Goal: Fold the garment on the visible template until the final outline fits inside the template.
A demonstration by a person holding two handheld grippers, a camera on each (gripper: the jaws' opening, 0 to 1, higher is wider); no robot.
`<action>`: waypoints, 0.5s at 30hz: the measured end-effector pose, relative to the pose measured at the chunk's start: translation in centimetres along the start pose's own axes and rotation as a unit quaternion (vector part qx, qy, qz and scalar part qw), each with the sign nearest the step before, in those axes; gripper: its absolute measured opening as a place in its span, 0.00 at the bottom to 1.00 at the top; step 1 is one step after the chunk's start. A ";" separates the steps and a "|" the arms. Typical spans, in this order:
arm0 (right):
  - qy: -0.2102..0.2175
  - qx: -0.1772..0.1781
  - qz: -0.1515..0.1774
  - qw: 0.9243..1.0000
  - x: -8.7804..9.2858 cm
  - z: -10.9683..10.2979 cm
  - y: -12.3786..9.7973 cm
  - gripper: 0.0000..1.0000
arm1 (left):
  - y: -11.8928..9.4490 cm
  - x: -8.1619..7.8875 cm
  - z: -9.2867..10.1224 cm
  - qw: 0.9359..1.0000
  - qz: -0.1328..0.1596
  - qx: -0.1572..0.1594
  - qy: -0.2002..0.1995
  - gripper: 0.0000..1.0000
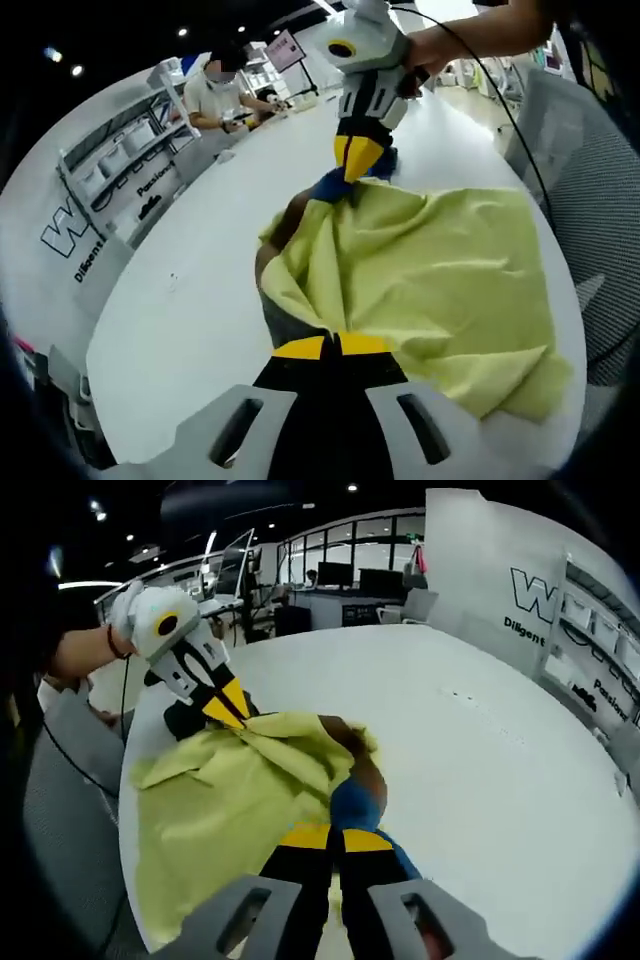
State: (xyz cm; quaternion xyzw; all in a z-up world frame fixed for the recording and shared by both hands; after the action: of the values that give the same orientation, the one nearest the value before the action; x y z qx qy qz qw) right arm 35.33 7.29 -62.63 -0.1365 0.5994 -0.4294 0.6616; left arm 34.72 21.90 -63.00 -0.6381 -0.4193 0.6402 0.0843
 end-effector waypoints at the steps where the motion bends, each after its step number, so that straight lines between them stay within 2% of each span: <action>1: -0.006 -0.009 -0.008 1.000 0.4 -0.6 0.1 0.00 | 0.0 0.4 0.6 1.000 -0.010 0.012 0.010 0.02; 3: -0.004 -0.014 -0.008 1.000 0.6 -0.9 0.1 0.00 | 0.0 0.7 1.1 1.000 -0.016 0.025 0.003 0.02; 5: 0.001 -0.010 -0.009 1.000 0.8 -0.9 0.0 0.00 | 0.2 1.1 1.6 0.999 -0.024 0.039 -0.014 0.02; 7: -0.004 -0.022 -0.013 1.000 1.1 -1.3 -0.1 0.00 | 0.4 1.3 1.8 0.997 -0.034 0.050 -0.037 0.02; 12: -0.023 -0.048 -0.024 0.998 2.0 -2.2 0.0 0.00 | 0.6 1.9 2.5 0.995 -0.047 0.085 -0.033 0.02; 14: -0.022 -0.053 -0.033 0.998 2.4 -2.4 0.2 0.00 | 0.8 2.4 2.4 0.994 -0.059 0.082 -0.049 0.02; 15: -0.024 -0.056 -0.038 0.997 2.7 -2.6 0.3 0.00 | 0.8 2.7 2.5 0.992 -0.070 0.075 -0.077 0.02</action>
State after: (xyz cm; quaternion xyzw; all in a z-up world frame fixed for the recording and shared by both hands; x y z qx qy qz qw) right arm 32.88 6.35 -65.30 -0.2063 0.6006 -0.4165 0.6506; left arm 32.36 22.02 -65.95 -0.5479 -0.4191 0.7096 0.1437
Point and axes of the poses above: the point that each gripper's makers call its tool centre point, and the gripper's own axes: y roughly forward along the fingers, z roughly to its right, x roughly out of its underside, the point moved 1 cm from there along -y, roughly backward along the fingers, and after that the axes turned 15 degrees about -y, right-handed, at the moved point
